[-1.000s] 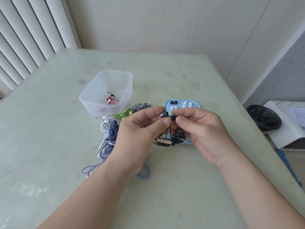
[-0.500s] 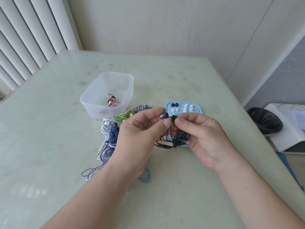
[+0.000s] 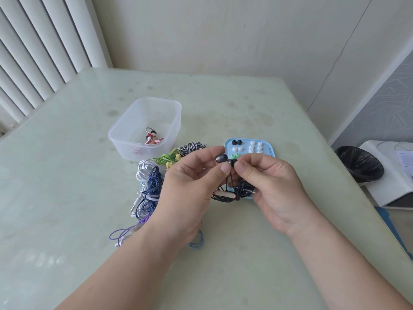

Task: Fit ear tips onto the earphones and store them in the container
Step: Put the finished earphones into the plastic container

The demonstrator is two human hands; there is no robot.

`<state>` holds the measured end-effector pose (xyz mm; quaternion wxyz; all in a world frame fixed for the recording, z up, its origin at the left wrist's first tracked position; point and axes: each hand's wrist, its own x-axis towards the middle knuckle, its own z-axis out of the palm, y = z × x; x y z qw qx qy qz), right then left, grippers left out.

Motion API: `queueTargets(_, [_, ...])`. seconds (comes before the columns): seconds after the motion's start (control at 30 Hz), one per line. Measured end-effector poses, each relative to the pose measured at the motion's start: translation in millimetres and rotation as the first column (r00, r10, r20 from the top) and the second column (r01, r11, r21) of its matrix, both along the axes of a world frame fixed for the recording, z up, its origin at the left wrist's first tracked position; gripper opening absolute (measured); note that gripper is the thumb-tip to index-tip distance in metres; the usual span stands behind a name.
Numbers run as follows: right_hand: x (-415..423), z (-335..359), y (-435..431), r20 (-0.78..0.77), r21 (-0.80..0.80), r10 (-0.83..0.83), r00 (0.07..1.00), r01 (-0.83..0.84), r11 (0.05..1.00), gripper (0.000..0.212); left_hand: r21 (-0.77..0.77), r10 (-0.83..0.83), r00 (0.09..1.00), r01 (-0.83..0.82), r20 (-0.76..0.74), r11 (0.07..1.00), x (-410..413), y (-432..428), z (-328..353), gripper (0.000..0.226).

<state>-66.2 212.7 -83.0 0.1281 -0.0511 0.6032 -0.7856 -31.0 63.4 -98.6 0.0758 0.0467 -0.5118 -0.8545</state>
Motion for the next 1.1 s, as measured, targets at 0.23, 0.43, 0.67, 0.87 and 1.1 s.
queueTargets(0.23, [6.2,-8.3,-8.4,-0.096,0.017,-0.102,0.990,0.104,0.994,0.008,0.015,0.006,1.000,-0.006,0.019,1.000,-0.4,1.0,-0.1,0.031])
queueTargets(0.43, [7.2,-7.9,-11.0,-0.030,-0.062,-0.100,0.995,0.098,0.993,0.008,0.036,-0.012,1.000,0.012,0.009,0.999,-0.9,0.0,0.6,0.033])
queueTargets(0.67, [7.4,-9.2,-10.8,-0.037,-0.054,-0.196,0.980,0.194,0.980,0.019,0.032,0.000,1.000,0.001,-0.011,0.999,0.3,1.0,1.1,0.032])
queueTargets(0.87, [16.0,-10.8,-14.2,-0.110,0.037,-0.259,0.960,0.264,0.964,0.013,0.002,0.067,0.997,-0.067,0.028,0.998,1.4,2.0,3.2,0.027])
queueTargets(1.1, [14.3,0.6,-12.1,0.004,-0.021,-0.158,0.987,0.158,0.987,0.014,0.000,0.071,0.997,-0.071,0.028,0.997,1.8,-1.1,8.8,0.026])
